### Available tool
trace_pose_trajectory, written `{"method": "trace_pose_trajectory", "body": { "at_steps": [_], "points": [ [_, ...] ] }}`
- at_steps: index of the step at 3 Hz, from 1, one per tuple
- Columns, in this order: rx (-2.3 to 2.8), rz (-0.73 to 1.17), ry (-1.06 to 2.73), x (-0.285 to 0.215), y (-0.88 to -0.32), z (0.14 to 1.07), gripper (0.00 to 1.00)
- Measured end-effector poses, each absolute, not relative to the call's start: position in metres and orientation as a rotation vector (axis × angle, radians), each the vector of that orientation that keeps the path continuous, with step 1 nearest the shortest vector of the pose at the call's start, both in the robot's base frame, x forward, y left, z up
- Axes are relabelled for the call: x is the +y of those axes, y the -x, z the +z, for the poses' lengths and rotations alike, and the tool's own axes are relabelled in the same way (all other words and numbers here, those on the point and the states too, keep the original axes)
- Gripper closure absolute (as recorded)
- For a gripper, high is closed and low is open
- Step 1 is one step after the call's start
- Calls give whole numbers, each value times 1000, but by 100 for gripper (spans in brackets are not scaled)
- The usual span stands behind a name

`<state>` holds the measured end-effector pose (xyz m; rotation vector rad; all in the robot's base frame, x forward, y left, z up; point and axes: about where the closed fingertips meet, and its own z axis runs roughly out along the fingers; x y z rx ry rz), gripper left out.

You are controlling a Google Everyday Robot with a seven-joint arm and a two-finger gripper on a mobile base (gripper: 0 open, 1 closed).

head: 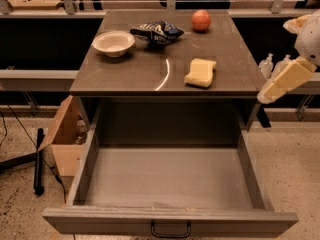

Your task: Place blue chip bag into top drawer

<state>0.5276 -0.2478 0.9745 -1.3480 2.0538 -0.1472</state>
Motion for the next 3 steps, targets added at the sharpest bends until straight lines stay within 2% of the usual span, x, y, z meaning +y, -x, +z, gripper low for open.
{"method": "trace_pose_trajectory", "body": {
  "at_steps": [3],
  "points": [
    [1703,-343,1075,-199,-712,1031,0]
  ]
}}
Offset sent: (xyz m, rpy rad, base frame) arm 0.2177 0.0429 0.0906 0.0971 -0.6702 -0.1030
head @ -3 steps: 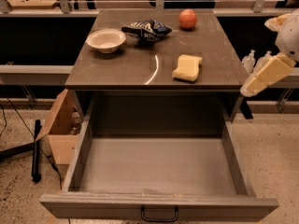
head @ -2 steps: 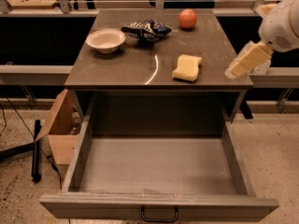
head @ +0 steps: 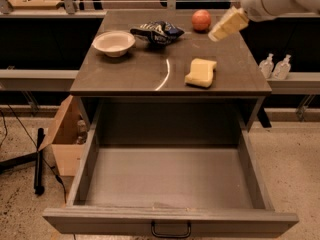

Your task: Place blue chip bag into top drawer

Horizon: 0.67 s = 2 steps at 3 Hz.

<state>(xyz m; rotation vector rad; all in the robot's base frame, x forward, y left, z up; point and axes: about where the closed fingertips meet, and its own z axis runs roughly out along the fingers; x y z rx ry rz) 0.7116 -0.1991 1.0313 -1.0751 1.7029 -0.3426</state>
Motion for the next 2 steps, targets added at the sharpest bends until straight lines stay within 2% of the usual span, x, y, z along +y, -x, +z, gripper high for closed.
{"method": "trace_pose_trajectory", "body": {
  "at_steps": [2],
  "points": [
    [1676,-365,1064,-189,-715,1042,0]
  ]
}}
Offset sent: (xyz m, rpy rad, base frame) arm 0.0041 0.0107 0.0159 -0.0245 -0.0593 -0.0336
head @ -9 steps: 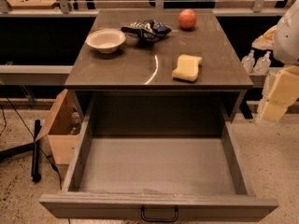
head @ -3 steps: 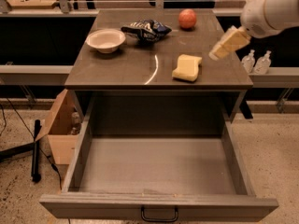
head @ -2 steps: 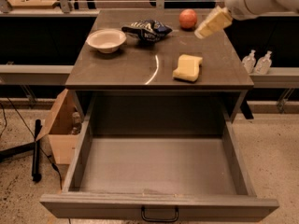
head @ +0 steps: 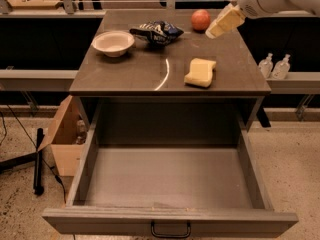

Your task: Place blue chip bag into top drawer

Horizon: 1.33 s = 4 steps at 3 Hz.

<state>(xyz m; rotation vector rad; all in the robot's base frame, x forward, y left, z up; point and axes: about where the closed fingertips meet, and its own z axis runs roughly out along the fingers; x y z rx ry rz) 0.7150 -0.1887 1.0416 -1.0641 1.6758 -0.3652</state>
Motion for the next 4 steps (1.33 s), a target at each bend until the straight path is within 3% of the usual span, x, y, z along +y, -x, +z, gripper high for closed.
{"method": "trace_pose_trajectory", "body": {
  "at_steps": [4],
  "points": [
    [1482,-118,1034,-38,-807,977,0]
  ]
}}
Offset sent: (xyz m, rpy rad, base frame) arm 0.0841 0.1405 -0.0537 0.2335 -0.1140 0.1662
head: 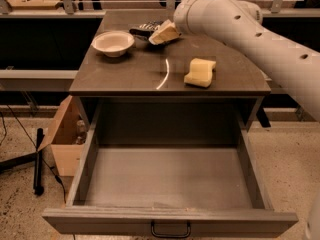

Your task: Place blue chip bag into top drawer

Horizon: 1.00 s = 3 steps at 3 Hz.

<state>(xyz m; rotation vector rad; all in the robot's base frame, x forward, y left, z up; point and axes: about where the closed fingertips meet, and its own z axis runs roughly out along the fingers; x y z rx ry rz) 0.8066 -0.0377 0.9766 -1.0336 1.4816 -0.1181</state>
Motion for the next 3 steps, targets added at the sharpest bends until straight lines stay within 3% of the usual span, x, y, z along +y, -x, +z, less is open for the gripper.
{"method": "trace_pose_trajectory", "body": {
  "at_steps": [3],
  "points": [
    [1506,-108,1070,-12,-845,917,3]
  ]
}}
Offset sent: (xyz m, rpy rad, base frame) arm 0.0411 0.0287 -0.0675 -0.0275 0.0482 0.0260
